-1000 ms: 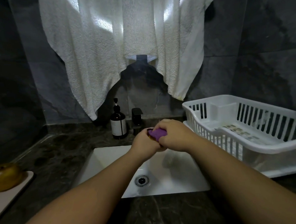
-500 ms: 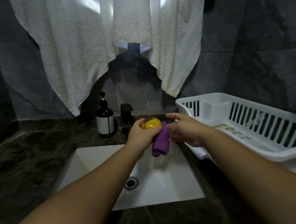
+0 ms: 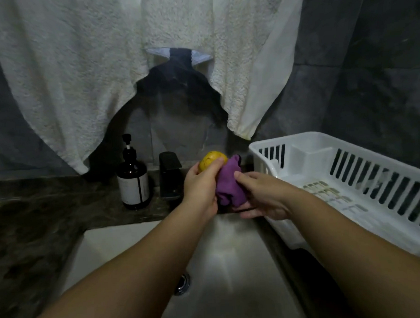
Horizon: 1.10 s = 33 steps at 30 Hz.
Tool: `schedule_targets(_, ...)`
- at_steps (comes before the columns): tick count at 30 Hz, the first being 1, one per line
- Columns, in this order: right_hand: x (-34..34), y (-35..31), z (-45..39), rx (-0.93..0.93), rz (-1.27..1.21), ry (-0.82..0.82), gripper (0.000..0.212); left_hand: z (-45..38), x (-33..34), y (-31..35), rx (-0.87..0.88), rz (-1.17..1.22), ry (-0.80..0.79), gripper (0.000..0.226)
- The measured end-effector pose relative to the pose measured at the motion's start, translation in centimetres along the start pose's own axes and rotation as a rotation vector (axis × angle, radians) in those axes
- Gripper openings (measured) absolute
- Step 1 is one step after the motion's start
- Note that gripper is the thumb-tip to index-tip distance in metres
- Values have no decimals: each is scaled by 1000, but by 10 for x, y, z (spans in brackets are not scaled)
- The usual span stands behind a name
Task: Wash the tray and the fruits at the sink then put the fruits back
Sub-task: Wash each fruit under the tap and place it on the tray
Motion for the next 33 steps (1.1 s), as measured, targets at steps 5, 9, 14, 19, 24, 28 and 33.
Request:
schedule_targets(5,-11,-42,-4,-27,-33,150,30,-16,13,17,-53,-50,48,65)
schedule_targets(9,-31,-96,-10,-206,-63,234,38,-21,23,33,-102,-53,86,84)
schedule_targets(14,-57,-140,-32,-250,-145,243,34,-35,32,41,-115,-235,25,79)
schedule_targets(19,-95,-119,-55,-105,420,408,44,-47,48,30,-79,-534,-92,87)
schedule_targets(24,-85,-100,-67,-69,604,316,46,-46,59,21,-124,-580,-84,111)
schedule_targets(28,-78,-103,-61,-98,717,308,41,-43,52,25,-90,-611,-80,113)
schedule_targets(33,-28,-127,-28,-359,691,324,26,-21,26,56,-24,-668,-86,80)
Point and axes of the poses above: each hand's wrist, its own z-axis away from the middle knuckle, its own x-axis out of the palm, y = z × x, the point moved 2 cm from there along -z, towards the middle knuckle, and after that the axes turned 15 degrees about -z, right-handed, at the moved point
